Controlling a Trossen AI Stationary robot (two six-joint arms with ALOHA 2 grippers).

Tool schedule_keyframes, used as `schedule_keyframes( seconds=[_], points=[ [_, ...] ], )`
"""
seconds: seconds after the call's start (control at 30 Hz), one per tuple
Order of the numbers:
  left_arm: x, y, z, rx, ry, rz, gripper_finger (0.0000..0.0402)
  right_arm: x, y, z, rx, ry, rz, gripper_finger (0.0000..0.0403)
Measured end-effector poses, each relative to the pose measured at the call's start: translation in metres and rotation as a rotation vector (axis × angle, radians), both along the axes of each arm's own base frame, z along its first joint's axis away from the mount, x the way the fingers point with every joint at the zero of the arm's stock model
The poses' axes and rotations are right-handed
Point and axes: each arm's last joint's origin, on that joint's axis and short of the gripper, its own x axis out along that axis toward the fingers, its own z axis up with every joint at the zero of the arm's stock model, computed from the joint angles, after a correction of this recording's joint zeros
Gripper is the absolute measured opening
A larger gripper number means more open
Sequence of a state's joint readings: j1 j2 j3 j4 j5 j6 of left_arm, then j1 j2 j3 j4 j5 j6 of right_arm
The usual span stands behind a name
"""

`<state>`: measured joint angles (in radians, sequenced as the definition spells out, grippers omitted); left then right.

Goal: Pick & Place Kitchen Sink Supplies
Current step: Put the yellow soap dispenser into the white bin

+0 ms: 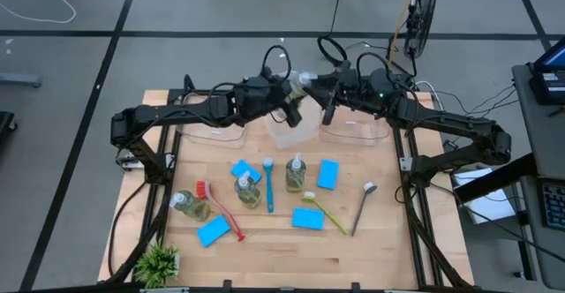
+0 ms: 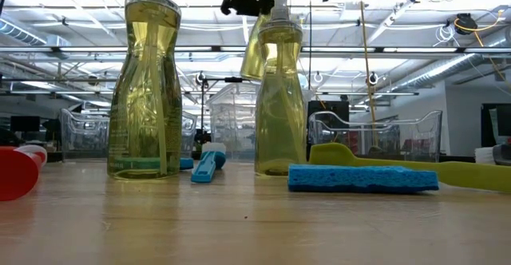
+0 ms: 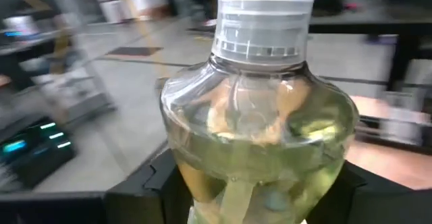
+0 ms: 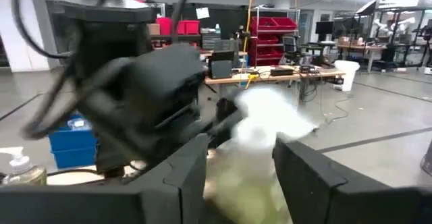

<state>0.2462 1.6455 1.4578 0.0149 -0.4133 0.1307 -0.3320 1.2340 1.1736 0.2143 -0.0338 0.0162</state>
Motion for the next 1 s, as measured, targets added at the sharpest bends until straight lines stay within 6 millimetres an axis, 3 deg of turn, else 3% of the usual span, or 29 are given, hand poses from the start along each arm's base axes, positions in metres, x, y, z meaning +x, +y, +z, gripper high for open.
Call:
schedule_keyframes(
  seconds=[0.23,0.57,1.0],
  points=[
    [-0.011,0.025,0.003,-0.007,-0.064,0.288,0.0211,-0.002,0.001,-0.011,0.04,0.117,-0.007,0.0165],
    [-0.018,0.055,0.001,-0.084,-0.188,0.396,0.0217,-0.003,0.001,-0.023,0.079,0.232,-0.008,0.016],
    [0.017,0.074,-0.044,-0.077,-0.208,0.361,0.0218,-0.004,0.003,-0.028,0.097,0.29,-0.002,0.0156]
  ],
)
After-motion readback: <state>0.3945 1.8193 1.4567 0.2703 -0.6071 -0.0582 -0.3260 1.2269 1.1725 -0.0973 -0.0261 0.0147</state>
